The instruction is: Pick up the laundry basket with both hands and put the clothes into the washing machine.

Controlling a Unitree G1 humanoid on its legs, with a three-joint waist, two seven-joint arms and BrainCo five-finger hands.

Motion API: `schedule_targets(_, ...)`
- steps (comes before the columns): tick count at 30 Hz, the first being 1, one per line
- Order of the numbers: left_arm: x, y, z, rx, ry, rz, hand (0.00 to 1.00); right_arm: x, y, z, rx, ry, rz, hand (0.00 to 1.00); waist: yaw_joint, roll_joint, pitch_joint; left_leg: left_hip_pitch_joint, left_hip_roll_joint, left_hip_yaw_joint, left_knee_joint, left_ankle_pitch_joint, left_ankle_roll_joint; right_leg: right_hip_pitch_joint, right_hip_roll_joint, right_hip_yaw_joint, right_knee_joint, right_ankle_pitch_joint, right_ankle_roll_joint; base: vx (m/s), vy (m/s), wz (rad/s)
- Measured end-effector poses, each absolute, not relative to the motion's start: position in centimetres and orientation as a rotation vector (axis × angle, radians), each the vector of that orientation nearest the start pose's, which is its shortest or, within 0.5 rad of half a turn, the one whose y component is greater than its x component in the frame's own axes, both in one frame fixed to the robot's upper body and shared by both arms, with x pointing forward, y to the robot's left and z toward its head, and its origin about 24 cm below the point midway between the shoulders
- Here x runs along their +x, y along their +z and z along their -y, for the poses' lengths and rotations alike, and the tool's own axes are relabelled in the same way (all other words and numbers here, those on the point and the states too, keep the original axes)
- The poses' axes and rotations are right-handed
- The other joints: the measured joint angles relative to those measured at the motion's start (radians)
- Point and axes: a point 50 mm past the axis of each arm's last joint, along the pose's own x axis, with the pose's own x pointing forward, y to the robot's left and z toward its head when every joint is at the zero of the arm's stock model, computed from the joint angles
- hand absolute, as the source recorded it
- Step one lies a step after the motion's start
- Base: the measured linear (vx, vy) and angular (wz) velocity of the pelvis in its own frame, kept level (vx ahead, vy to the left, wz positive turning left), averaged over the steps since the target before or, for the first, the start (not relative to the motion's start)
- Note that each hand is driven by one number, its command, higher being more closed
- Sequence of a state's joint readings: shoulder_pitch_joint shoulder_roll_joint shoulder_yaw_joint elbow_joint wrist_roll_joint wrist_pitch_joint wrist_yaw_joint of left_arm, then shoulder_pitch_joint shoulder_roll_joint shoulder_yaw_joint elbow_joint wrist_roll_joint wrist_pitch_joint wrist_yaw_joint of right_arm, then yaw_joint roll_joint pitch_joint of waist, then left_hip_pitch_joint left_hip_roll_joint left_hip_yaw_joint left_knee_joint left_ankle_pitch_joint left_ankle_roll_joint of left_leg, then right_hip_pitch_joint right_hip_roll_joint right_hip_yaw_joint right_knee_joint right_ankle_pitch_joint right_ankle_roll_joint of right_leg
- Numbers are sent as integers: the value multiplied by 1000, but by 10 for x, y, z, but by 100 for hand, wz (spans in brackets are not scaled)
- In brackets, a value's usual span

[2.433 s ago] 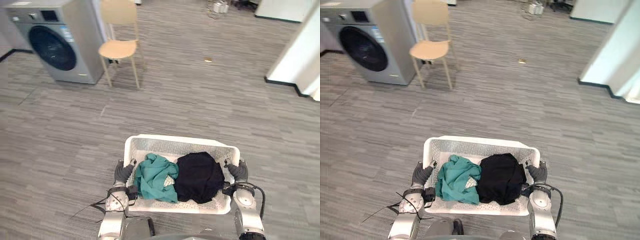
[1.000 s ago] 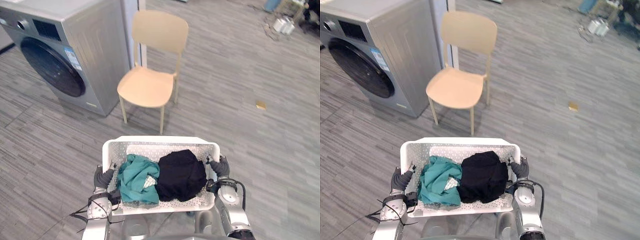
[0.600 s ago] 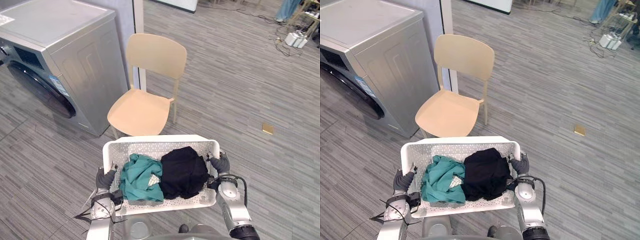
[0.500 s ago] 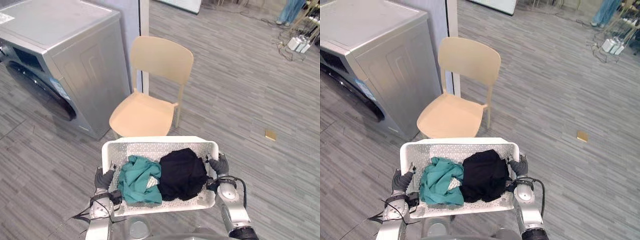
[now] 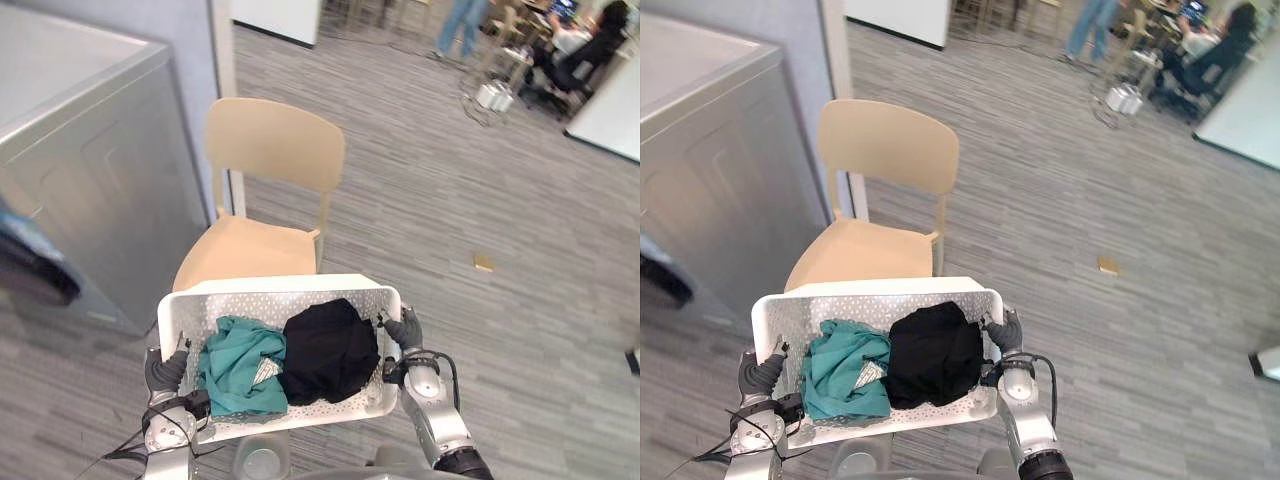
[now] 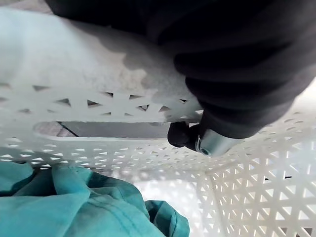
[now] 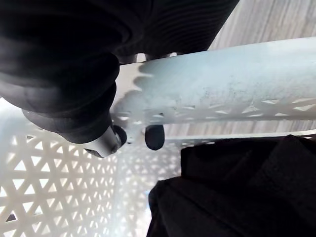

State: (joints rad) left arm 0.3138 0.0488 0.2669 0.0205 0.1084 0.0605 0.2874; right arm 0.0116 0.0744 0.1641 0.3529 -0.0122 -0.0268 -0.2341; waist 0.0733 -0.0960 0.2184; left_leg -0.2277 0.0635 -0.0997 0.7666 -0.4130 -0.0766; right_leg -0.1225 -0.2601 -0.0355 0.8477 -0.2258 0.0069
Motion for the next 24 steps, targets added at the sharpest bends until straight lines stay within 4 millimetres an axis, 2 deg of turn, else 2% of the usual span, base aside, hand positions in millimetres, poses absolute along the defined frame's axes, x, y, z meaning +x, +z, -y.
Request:
schedule_targets(1, 151, -25, -255, 243, 618, -388, 100, 229, -43, 102, -11, -48, -361, 100, -2, 30, -13, 35, 28, 42, -26, 0, 22, -24, -3, -39, 12, -16, 7, 135, 244, -119)
schedule_targets(3, 145, -28, -256, 246, 625, -411, 100, 227, -46, 100, -19, -32, -379, 100, -5, 54, -21, 80, 52, 97, -81, 9, 40, -45, 14, -117, -40, -54, 19, 104, 163, -86)
schedule_targets(5, 141, -32, -256, 235, 633, -428, 100, 227, -47, 100, -22, -24, -382, 100, -4, 80, -27, 119, 77, 150, -130, 20, 45, -41, 70, -186, -185, -61, 33, 159, 62, -88)
schedule_targets(6, 138, -34, -257, 225, 643, -441, 100, 227, -46, 99, -29, -11, -379, 100, -9, 86, -26, 143, 76, 196, -165, 28, 45, -37, 117, -244, -316, 11, 14, 144, 15, -69)
schedule_targets(7, 139, -36, -255, 212, 643, -449, 100, 226, -48, 102, -40, -17, -385, 100, -24, 96, -32, 146, 79, 191, -171, 29, 44, -26, 115, -253, -318, 30, 25, 140, -14, -58)
schedule_targets(9, 131, -42, -248, 186, 650, -481, 100, 221, -50, 108, -61, -24, -394, 100, -36, 109, -36, 200, 72, 214, -233, 42, 29, -11, 114, -260, -328, 40, 15, 158, 1, -28)
schedule_targets(12, 132, -45, -241, 163, 648, -486, 100, 215, -48, 115, -71, -40, -382, 100, -41, 114, -37, 274, 53, 200, -309, 94, 18, 61, 107, -269, -384, 39, 13, 142, -28, 8)
schedule_targets(14, 132, -46, -238, 153, 648, -490, 100, 213, -49, 119, -78, -49, -384, 100, -55, 118, -39, 273, 60, 187, -285, 103, 3, 117, 104, -318, -432, 38, 13, 77, -14, 57)
schedule_targets(15, 132, -46, -236, 151, 643, -495, 100, 212, -50, 123, -78, -57, -387, 100, -60, 117, -39, 263, 71, 217, -246, 114, -15, 158, 100, -340, -466, 39, 14, 19, 37, 60)
schedule_targets(17, 133, -46, -233, 138, 643, -488, 100, 218, -42, 124, -71, -67, -358, 100, -46, 117, -44, 207, 126, 317, -157, 92, 21, 177, 90, -332, -493, 44, 22, -11, 61, 17)
schedule_targets(18, 133, -46, -233, 133, 646, -487, 100, 221, -39, 123, -69, -64, -346, 100, -41, 125, -52, 217, 166, 341, -212, 92, 32, 157, 89, -318, -484, 45, 25, -47, 90, -38)
schedule_targets(19, 133, -46, -233, 124, 648, -486, 100, 224, -36, 123, -74, -61, -337, 100, -29, 146, -65, 236, 195, 341, -307, 147, -32, 130, 95, -298, -463, 37, 46, -50, 115, -50)
schedule_targets(20, 133, -46, -234, 120, 655, -488, 100, 226, -36, 120, -79, -52, -339, 100, -21, 143, -67, 244, 185, 349, -315, 147, -24, 125, 90, -285, -463, 37, 48, -33, 145, -46)
schedule_targets(21, 130, -45, -239, 129, 678, -489, 100, 224, -37, 115, -73, -39, -349, 100, -16, 128, -78, 244, 166, 353, -333, 152, -17, 116, 76, -278, -470, 37, 48, -7, 138, -18)
schedule_targets(23, 123, -45, -250, 141, 720, -497, 100, 222, -38, 103, -64, -8, -354, 100, -20, 110, -77, 251, 132, 324, -342, 162, -15, 115, 55, -266, -470, 41, 56, 2, 99, -2)
schedule_targets(24, 117, -44, -256, 146, 753, -505, 100, 221, -36, 96, -61, 20, -349, 100, -13, 101, -83, 259, 119, 308, -352, 164, -13, 116, 49, -267, -468, 44, 63, 1, 40, -4)
